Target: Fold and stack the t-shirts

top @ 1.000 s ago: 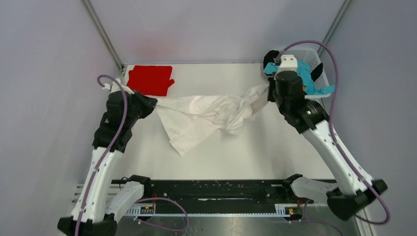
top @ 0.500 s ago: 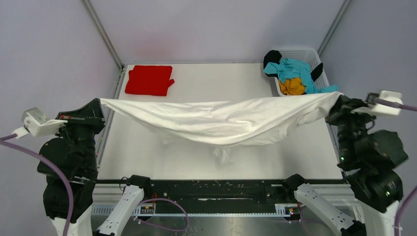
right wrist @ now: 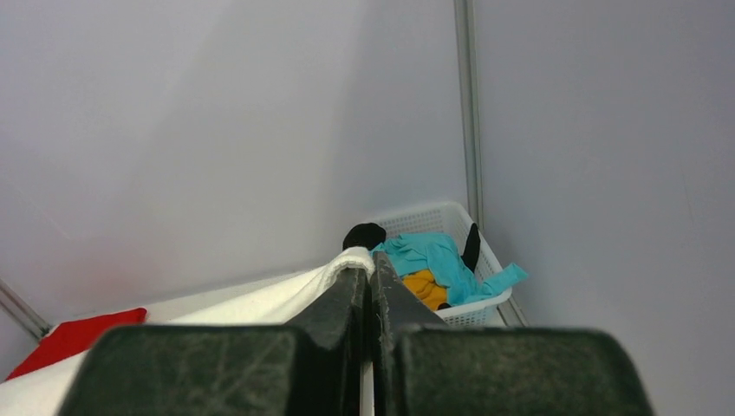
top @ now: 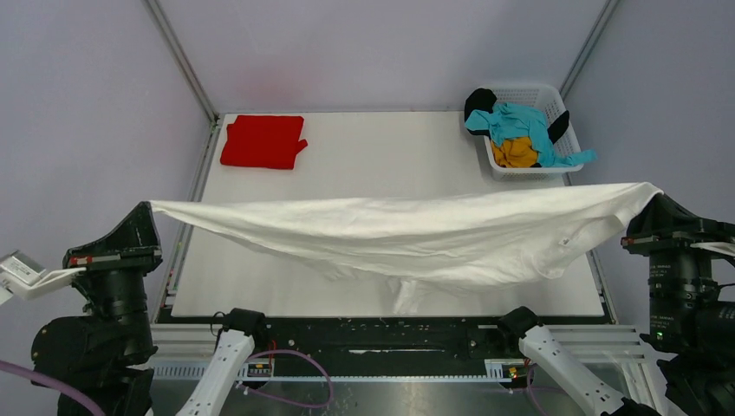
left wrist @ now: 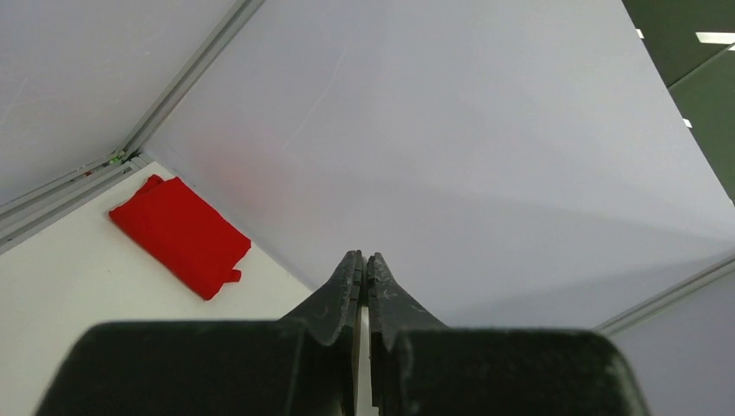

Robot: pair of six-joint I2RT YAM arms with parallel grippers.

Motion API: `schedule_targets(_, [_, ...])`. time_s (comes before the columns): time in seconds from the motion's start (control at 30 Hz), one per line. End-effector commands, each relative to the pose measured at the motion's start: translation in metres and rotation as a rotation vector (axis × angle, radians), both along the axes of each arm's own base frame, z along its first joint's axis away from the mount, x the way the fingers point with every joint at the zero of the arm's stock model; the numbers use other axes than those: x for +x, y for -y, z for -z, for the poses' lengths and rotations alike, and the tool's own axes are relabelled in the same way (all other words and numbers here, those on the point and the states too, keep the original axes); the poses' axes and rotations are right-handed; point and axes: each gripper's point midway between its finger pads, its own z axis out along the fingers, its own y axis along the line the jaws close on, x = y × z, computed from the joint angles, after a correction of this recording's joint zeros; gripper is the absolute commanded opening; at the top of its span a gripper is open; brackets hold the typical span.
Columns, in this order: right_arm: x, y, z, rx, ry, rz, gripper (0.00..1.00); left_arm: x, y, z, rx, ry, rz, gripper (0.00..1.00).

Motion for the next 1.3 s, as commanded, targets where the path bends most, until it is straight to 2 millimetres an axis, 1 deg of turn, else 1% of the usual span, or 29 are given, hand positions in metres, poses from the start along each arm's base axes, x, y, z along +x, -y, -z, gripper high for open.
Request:
schedule_targets(0.0, [0.041, -0.010, 0.014, -0.059, -0.121, 0.077, 0.00, 0.047, 0.017, 0.017, 0.035, -0.089, 0.051, 0.00])
schedule_targets(0.03, [0.054, -0.013, 0.022, -0.079, -0.162, 0.101, 0.00, 0.063, 0.022, 0.028, 0.046, -0.137, 0.063, 0.00])
schedule_targets(0.07, [0.067, -0.017, 0.031, -0.099, -0.204, 0.125, 0.00, 0.087, 0.027, 0.045, 0.056, -0.215, 0.071, 0.00])
schedule_targets(0.13, [0.097, -0.028, 0.052, -0.155, -0.297, 0.165, 0.00, 0.124, 0.033, 0.079, 0.070, -0.339, 0.072, 0.00])
schedule_targets(0.2, [0.131, -0.041, 0.084, -0.216, -0.409, 0.200, 0.00, 0.159, 0.039, 0.117, 0.084, -0.459, 0.077, 0.00])
schedule_targets(0.27, [0.166, -0.057, 0.125, -0.264, -0.532, 0.187, 0.00, 0.190, 0.043, 0.153, 0.093, -0.562, 0.073, 0.00])
schedule_targets(0.37, [0.224, -0.077, 0.193, -0.222, -0.675, 0.126, 0.00, 0.231, 0.046, 0.207, 0.096, -0.684, 0.074, 0.00])
schedule_targets(0.43, [0.260, -0.087, 0.231, -0.181, -0.737, 0.083, 0.00, 0.257, 0.051, 0.238, 0.081, -0.748, 0.128, 0.00])
schedule_targets(0.5, [0.291, -0.097, 0.261, -0.167, -0.805, 0.043, 0.02, 0.275, 0.052, 0.268, 0.064, -0.819, 0.159, 0.00])
schedule_targets(0.53, [0.305, -0.102, 0.273, -0.173, -0.843, 0.033, 0.02, 0.283, 0.052, 0.279, 0.057, -0.848, 0.166, 0.00])
schedule_targets(0.57, [0.316, -0.108, 0.280, -0.177, -0.870, 0.022, 0.03, 0.289, 0.051, 0.292, 0.054, -0.885, 0.169, 0.00])
schedule_targets(0.6, [0.328, -0.113, 0.290, -0.182, -0.902, 0.012, 0.06, 0.293, 0.050, 0.303, 0.055, -0.921, 0.171, 0.00])
schedule_targets(0.63, [0.337, -0.117, 0.297, -0.185, -0.928, 0.007, 0.13, 0.296, 0.049, 0.312, 0.058, -0.951, 0.170, 0.00])
schedule_targets(0.67, [0.344, -0.119, 0.302, -0.184, -0.951, 0.007, 0.24, 0.298, 0.048, 0.321, 0.061, -0.978, 0.172, 0.00])
schedule_targets(0.73, [0.350, -0.124, 0.310, -0.190, -0.998, -0.006, 0.57, 0.299, 0.047, 0.334, 0.062, -1.019, 0.170, 0.00])
schedule_targets(0.77, [0.349, -0.126, 0.311, -0.190, -1.017, -0.014, 0.71, 0.298, 0.046, 0.339, 0.062, -1.033, 0.169, 0.00])
schedule_targets(0.8, [0.346, -0.127, 0.313, -0.186, -1.036, -0.024, 0.79, 0.297, 0.046, 0.343, 0.061, -1.044, 0.169, 0.00])
schedule_targets(0.83, [0.339, -0.128, 0.318, -0.185, -1.061, -0.036, 0.87, 0.295, 0.046, 0.346, 0.060, -1.053, 0.170, 0.00])
schedule_targets(0.9, [0.318, -0.127, 0.317, -0.163, -1.087, -0.049, 0.98, 0.291, 0.047, 0.350, 0.060, -1.062, 0.179, 0.00])
schedule_targets(0.97, [0.289, -0.130, 0.322, -0.135, -1.117, -0.082, 0.99, 0.286, 0.047, 0.353, 0.064, -1.068, 0.187, 0.00])
schedule_targets(1.0, [0.271, -0.136, 0.328, -0.122, -1.133, -0.120, 1.00, 0.283, 0.047, 0.355, 0.067, -1.072, 0.187, 0.00])
schedule_targets(1.03, [0.254, -0.147, 0.333, -0.114, -1.143, -0.184, 0.99, 0.279, 0.047, 0.357, 0.068, -1.075, 0.187, 0.00])
schedule_targets(1.13, [0.186, -0.188, 0.365, -0.148, -1.202, -0.388, 0.99, 0.269, 0.048, 0.365, 0.071, -1.088, 0.197, 0.00])
schedule_targets(1.2, [0.137, -0.219, 0.389, -0.171, -1.259, -0.515, 0.99, 0.264, 0.050, 0.369, 0.071, -1.089, 0.211, 0.00])
schedule_targets(1.27, [0.093, -0.247, 0.411, -0.165, -1.316, -0.633, 0.98, 0.259, 0.052, 0.372, 0.068, -1.091, 0.227, 0.00])
